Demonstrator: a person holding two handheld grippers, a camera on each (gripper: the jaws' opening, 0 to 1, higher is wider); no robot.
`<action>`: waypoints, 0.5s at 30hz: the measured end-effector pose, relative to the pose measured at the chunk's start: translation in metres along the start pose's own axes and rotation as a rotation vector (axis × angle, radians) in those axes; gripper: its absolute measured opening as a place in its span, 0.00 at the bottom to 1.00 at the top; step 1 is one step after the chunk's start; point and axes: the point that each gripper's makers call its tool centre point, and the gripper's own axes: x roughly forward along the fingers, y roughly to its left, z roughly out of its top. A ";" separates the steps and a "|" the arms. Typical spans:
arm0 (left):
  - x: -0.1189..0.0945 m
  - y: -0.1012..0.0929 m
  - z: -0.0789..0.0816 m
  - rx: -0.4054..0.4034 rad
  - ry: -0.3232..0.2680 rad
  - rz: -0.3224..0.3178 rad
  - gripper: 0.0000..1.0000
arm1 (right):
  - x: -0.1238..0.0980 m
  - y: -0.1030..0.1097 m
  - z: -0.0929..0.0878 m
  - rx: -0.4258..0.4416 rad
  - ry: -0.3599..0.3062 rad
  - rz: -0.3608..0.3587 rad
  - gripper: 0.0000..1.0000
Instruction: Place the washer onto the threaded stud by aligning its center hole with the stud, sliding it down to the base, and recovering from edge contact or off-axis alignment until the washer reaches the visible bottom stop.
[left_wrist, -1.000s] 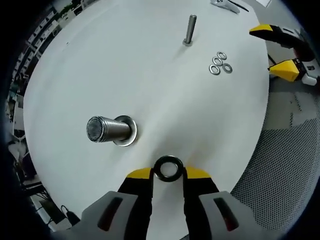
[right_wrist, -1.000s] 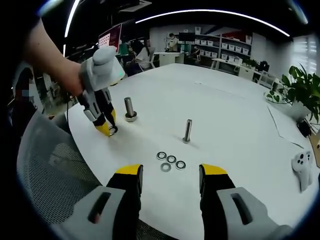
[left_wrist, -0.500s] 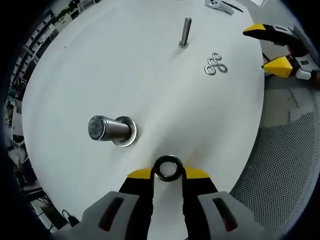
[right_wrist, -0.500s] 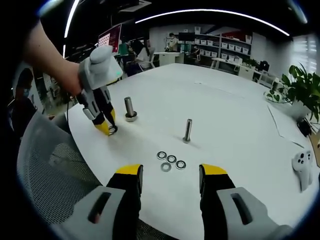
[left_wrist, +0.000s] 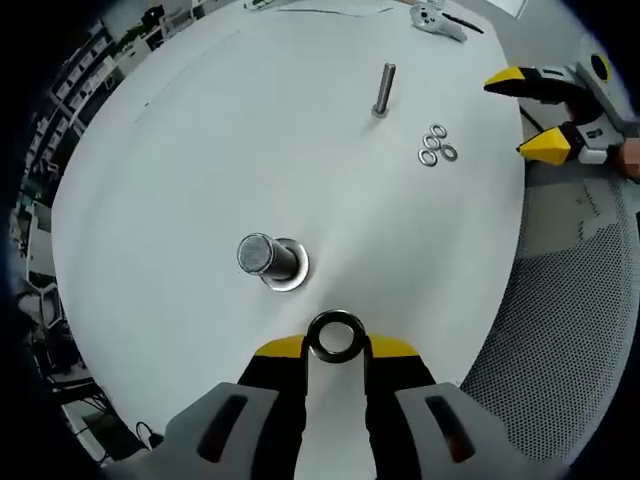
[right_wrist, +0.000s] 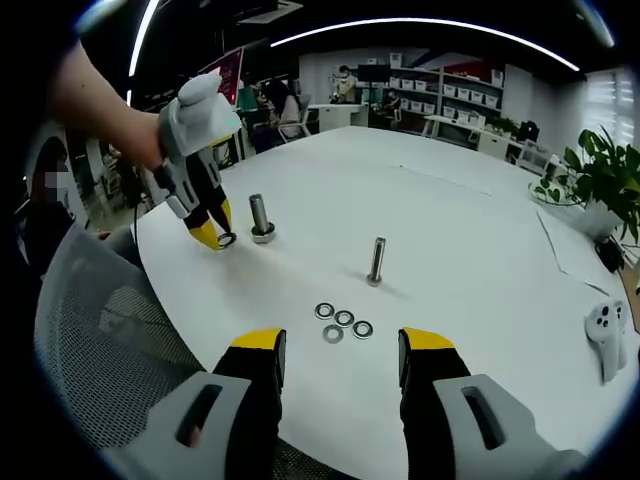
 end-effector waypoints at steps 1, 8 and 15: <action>-0.002 0.002 0.001 0.009 0.000 0.006 0.19 | 0.000 0.000 0.000 0.000 -0.001 0.001 0.48; -0.018 0.014 0.009 -0.004 -0.027 0.019 0.19 | 0.000 0.000 0.000 0.000 0.003 0.000 0.47; -0.033 0.024 0.019 -0.036 -0.053 0.021 0.19 | 0.000 0.000 -0.001 -0.005 0.004 -0.001 0.47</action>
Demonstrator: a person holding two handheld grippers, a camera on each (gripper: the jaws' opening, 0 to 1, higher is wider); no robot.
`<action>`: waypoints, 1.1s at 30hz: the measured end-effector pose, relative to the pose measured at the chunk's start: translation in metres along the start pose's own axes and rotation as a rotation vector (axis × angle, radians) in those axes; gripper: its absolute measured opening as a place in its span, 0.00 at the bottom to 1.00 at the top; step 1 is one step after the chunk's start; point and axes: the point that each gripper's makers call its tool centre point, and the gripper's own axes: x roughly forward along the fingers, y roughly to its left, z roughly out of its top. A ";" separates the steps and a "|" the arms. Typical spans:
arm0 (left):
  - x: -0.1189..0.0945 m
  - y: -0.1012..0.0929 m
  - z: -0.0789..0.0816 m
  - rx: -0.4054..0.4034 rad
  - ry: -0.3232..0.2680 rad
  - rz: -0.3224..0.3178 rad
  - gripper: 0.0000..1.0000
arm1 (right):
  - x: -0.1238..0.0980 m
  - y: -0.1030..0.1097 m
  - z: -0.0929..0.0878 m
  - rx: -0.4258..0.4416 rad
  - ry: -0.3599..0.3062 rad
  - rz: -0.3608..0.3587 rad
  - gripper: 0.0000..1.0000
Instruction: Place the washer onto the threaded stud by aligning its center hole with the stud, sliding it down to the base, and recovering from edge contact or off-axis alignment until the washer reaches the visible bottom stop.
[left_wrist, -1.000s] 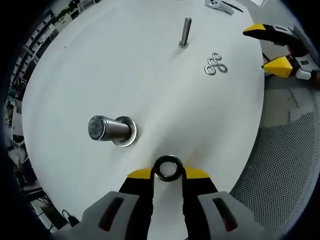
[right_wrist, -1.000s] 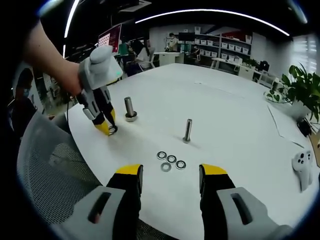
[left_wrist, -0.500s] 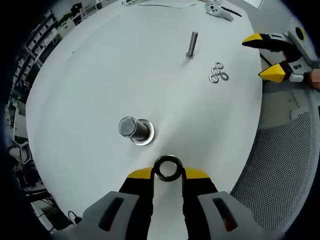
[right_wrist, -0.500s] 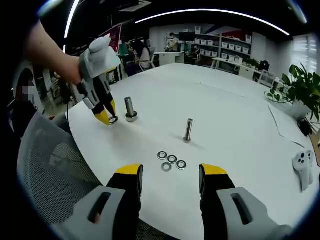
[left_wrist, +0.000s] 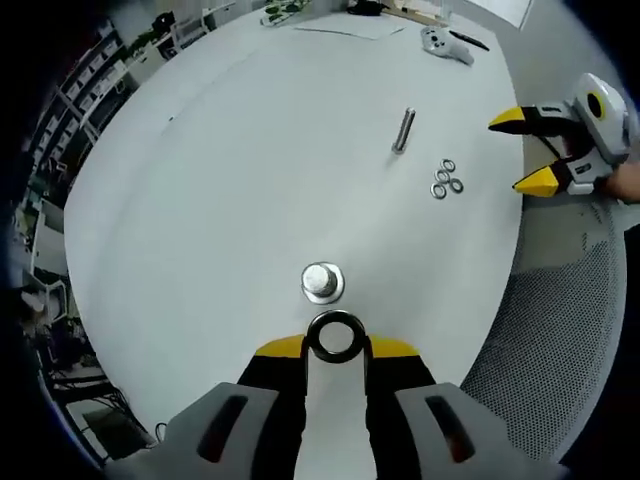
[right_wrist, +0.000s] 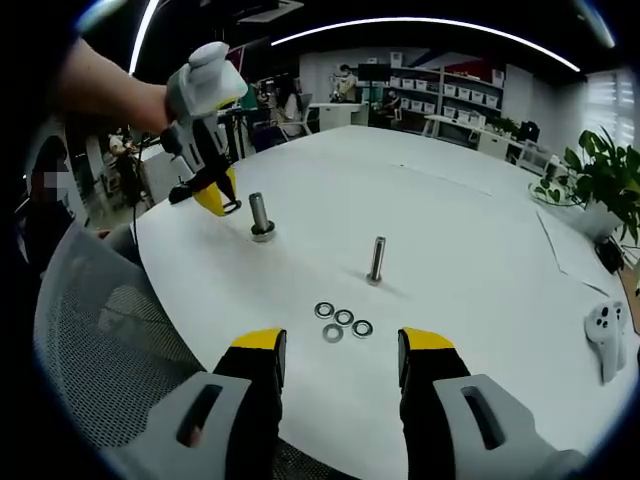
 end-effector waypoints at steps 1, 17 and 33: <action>-0.001 0.002 0.001 0.005 -0.002 0.006 0.19 | 0.000 0.000 -0.001 0.000 0.002 0.000 0.47; -0.009 0.012 0.028 0.048 -0.043 0.027 0.19 | 0.000 -0.001 -0.001 0.003 0.005 -0.008 0.47; 0.007 0.009 0.036 0.089 -0.006 0.007 0.19 | 0.000 -0.003 -0.001 0.008 0.003 -0.017 0.47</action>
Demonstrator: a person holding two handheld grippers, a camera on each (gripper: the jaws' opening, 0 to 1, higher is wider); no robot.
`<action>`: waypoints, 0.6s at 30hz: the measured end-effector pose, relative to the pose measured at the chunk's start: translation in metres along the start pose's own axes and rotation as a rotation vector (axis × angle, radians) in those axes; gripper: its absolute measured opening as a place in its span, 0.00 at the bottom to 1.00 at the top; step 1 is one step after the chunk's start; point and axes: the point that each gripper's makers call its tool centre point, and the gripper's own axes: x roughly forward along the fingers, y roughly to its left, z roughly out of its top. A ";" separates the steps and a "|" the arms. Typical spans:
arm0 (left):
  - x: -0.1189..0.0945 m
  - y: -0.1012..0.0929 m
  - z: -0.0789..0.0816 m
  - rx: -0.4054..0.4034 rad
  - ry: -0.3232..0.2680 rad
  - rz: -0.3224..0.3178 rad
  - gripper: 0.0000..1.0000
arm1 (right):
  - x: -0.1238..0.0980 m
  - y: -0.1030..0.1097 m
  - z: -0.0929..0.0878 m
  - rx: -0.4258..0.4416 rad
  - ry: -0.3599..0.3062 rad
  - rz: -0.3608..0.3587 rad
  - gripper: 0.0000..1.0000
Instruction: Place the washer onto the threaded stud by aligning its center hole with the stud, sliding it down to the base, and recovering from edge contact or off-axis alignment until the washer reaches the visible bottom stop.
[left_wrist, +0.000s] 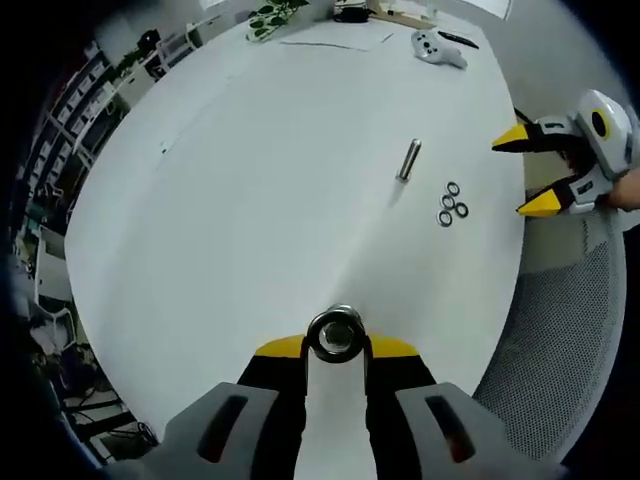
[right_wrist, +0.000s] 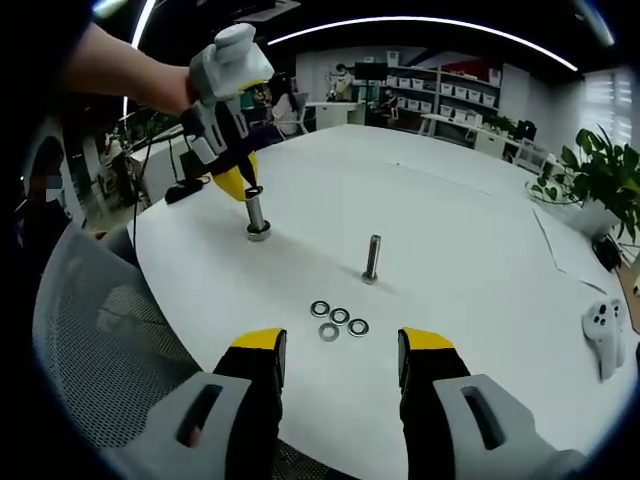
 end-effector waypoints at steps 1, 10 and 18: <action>0.001 -0.001 0.000 0.002 0.002 -0.003 0.19 | 0.000 0.000 0.000 0.001 0.000 0.000 0.47; 0.011 -0.002 -0.004 0.023 0.029 -0.008 0.19 | 0.000 0.000 -0.001 -0.001 0.007 0.000 0.47; 0.028 -0.006 -0.007 0.030 0.050 -0.016 0.19 | 0.001 -0.001 -0.003 -0.001 0.014 -0.004 0.47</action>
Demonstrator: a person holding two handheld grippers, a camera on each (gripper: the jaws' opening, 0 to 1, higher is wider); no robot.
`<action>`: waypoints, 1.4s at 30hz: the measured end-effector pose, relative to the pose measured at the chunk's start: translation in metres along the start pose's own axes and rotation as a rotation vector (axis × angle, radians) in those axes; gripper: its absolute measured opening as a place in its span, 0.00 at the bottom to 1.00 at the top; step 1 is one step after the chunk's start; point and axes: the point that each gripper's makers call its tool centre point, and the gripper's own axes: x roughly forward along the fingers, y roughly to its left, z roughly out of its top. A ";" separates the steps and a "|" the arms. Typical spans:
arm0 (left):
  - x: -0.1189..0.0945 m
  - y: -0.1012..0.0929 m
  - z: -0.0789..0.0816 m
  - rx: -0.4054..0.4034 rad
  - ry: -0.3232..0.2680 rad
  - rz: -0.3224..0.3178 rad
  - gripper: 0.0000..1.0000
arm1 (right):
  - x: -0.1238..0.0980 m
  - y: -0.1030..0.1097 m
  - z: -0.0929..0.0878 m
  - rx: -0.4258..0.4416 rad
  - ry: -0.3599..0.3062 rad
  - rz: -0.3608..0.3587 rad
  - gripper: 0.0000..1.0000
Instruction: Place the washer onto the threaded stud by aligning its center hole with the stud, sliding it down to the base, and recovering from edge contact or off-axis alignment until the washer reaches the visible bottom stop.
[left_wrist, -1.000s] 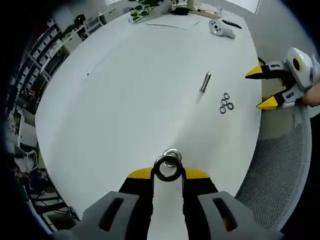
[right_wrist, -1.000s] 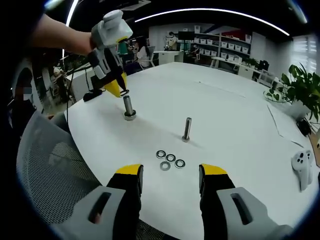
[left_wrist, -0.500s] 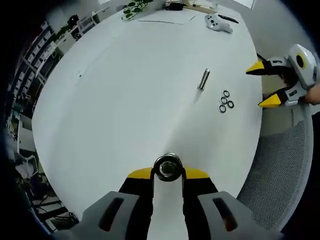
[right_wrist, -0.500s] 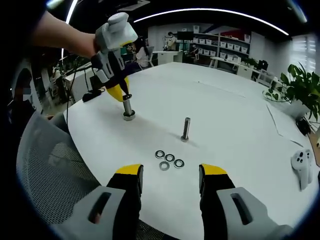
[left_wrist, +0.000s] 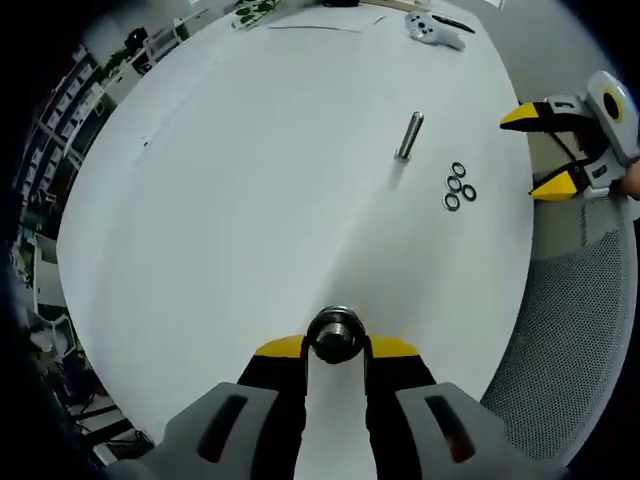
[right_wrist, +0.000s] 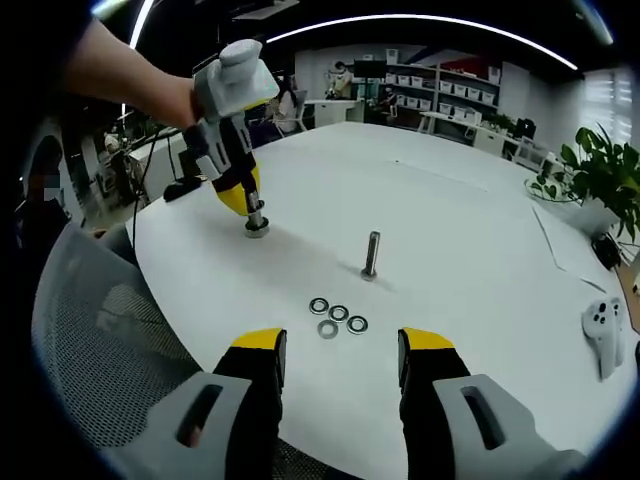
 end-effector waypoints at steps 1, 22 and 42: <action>0.001 0.001 0.000 0.005 0.001 0.002 0.19 | 0.000 0.000 0.000 0.000 0.001 0.000 0.47; 0.021 0.003 -0.006 -0.013 0.006 -0.009 0.20 | 0.002 -0.002 -0.003 -0.001 0.017 -0.012 0.47; -0.002 0.003 -0.008 -0.100 -0.159 0.012 0.24 | 0.004 0.000 -0.006 -0.017 0.030 -0.007 0.47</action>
